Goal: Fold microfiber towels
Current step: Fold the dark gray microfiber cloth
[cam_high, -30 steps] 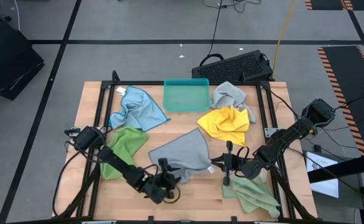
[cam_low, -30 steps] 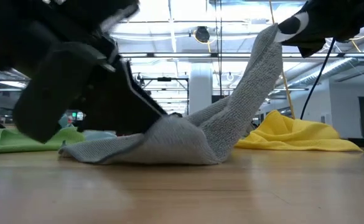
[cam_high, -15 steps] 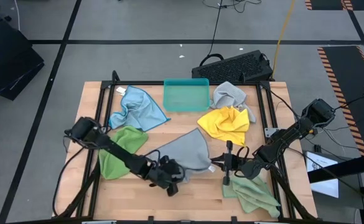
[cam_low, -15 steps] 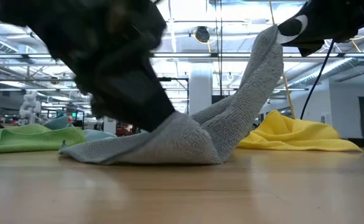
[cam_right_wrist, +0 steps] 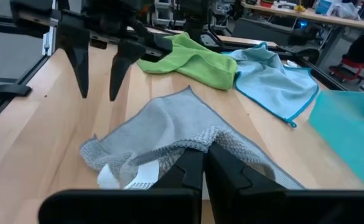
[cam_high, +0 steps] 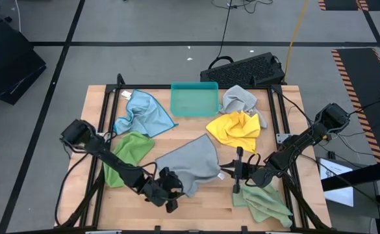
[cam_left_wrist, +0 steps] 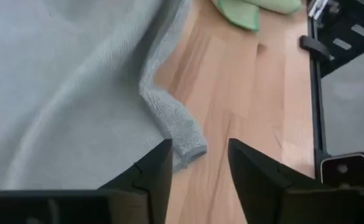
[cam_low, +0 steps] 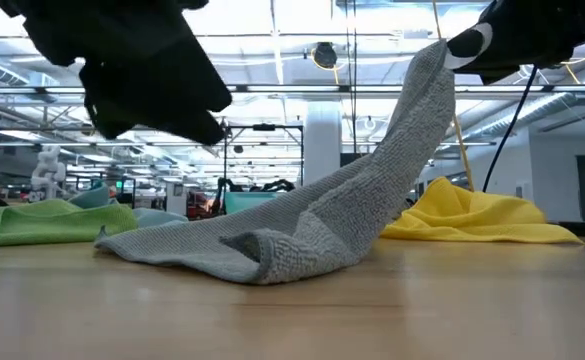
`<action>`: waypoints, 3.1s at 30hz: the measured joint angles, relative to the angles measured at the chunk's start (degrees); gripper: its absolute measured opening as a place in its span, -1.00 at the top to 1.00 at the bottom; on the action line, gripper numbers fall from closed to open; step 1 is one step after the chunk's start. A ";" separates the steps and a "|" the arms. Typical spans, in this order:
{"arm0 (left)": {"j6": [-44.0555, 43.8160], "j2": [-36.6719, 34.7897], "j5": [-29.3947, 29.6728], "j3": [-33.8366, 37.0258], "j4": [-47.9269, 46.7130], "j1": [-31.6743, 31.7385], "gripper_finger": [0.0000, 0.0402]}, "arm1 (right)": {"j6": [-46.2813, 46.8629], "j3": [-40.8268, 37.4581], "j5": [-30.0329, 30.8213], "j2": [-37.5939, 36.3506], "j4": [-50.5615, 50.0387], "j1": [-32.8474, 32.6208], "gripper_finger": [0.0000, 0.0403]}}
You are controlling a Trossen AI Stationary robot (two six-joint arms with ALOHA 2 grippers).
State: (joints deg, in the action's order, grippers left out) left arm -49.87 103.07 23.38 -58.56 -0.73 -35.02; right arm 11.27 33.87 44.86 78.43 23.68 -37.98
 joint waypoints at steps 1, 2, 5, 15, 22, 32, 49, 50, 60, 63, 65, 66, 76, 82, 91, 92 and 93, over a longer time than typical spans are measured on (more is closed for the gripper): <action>-1.50 0.77 -0.32 -0.03 -0.23 -0.32 0.15 | -0.02 0.00 -0.04 0.00 -0.10 0.00 0.98; -3.46 1.55 -0.90 0.04 -0.62 -0.69 0.10 | -0.01 0.00 -0.04 0.00 -0.22 0.00 0.98; -10.15 3.90 -1.02 0.08 2.06 -1.75 -0.03 | -0.19 0.00 -0.06 0.00 -0.22 0.00 0.98; -20.41 7.12 3.23 0.04 11.12 -1.97 -0.26 | -1.94 0.00 -0.16 0.00 0.07 0.00 0.98; -30.48 7.19 3.37 0.06 6.82 -1.45 -0.26 | -1.94 0.00 -3.08 0.00 0.05 -0.02 0.98; -31.69 7.19 1.04 0.06 7.46 0.03 -0.26 | -1.83 0.00 -3.02 0.00 0.09 -0.02 0.98; -31.68 10.90 -4.01 0.02 13.97 2.06 -0.26 | 0.00 0.00 -2.99 0.02 -0.33 -0.02 0.98; -31.68 10.93 -4.00 0.02 13.98 2.15 -0.26 | 0.00 0.00 -2.99 0.02 -0.37 -0.02 0.98; -29.30 10.93 -3.99 0.06 14.08 2.47 -0.10 | 0.00 0.00 -2.99 0.02 -0.35 -0.02 0.98; -28.71 10.93 -3.88 0.06 14.04 2.66 0.07 | 0.00 0.00 -2.99 0.02 -0.37 -0.02 0.98; -28.08 10.93 -3.65 0.06 14.12 2.68 0.18 | 0.02 0.00 -2.99 0.02 -0.37 -0.02 0.98; -27.18 10.93 -3.04 0.06 14.10 2.67 0.23 | 0.02 0.00 -2.99 0.02 -0.36 -0.02 0.98; -25.56 10.95 -2.56 0.08 13.00 2.59 0.59 | 0.46 0.00 -2.99 0.02 -0.36 -0.02 0.98; -27.15 10.95 -2.72 0.08 12.89 1.48 0.52 | 0.46 0.00 -2.98 0.02 -0.36 -0.02 0.98; -29.88 10.95 -3.78 0.08 12.96 0.84 0.08 | 0.46 0.00 -2.99 0.02 -0.35 -0.02 0.98; -30.00 10.95 -3.91 0.08 13.03 0.84 0.05 | 0.46 0.00 -2.99 0.02 -0.36 -0.02 0.98; -30.06 10.95 -3.92 0.08 13.07 0.86 0.02 | 0.46 0.00 -2.99 0.02 -0.35 -0.02 0.98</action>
State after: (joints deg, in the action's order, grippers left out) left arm -79.93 114.02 19.46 -58.48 12.34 -34.16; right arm 11.73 33.87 41.87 78.46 23.33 -38.00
